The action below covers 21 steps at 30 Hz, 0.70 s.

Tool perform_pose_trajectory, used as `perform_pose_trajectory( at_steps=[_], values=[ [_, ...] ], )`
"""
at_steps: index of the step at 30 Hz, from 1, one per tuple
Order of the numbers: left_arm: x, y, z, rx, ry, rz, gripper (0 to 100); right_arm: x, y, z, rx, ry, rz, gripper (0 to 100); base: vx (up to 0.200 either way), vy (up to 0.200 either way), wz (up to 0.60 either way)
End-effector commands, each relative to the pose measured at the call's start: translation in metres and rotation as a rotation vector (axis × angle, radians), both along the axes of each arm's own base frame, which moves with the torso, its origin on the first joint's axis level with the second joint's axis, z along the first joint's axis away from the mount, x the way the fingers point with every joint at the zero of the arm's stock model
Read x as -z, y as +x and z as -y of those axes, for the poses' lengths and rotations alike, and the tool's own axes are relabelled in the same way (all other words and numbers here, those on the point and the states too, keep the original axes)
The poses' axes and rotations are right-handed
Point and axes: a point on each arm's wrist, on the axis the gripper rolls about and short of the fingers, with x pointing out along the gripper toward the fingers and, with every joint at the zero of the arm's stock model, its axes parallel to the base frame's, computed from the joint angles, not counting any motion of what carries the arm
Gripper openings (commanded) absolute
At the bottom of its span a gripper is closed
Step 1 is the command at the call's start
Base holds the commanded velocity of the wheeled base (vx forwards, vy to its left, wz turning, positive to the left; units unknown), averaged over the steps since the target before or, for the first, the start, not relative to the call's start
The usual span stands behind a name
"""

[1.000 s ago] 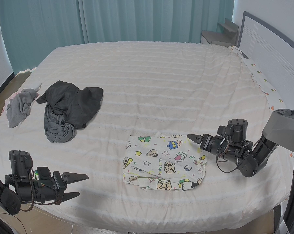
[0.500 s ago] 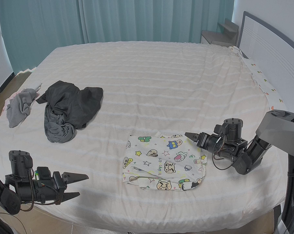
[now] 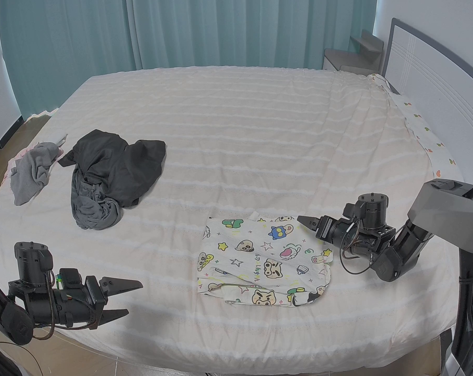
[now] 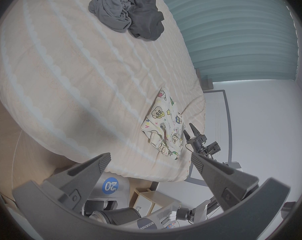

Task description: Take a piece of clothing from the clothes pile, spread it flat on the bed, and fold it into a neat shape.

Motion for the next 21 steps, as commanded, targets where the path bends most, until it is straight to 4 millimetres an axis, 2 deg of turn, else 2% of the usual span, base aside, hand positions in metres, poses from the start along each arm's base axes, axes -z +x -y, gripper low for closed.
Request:
perform_pose_trajectory(
  at_steps=[1,10,11,21],
  values=[
    [0.0005,-0.0001,0.0000,-0.001,0.000,-0.004,100,0.0070,0.0040,-0.0065,-0.014,-0.004,-0.004,100,0.000,0.000,0.00],
    [0.0005,-0.0001,0.0000,-0.001,0.000,-0.004,100,0.0162,0.0102,-0.0118,-0.015,-0.007,-0.013,100,0.000,0.000,0.00],
    [0.0008,0.0000,0.0000,-0.001,0.000,-0.006,100,0.0153,0.0106,-0.0111,-0.007,-0.010,-0.007,0,0.000,0.000,0.00],
    [0.0016,0.0003,0.0003,0.001,0.000,-0.009,100,0.0080,0.0088,-0.0048,0.023,-0.012,0.003,0,0.000,0.000,0.00]
  ],
)
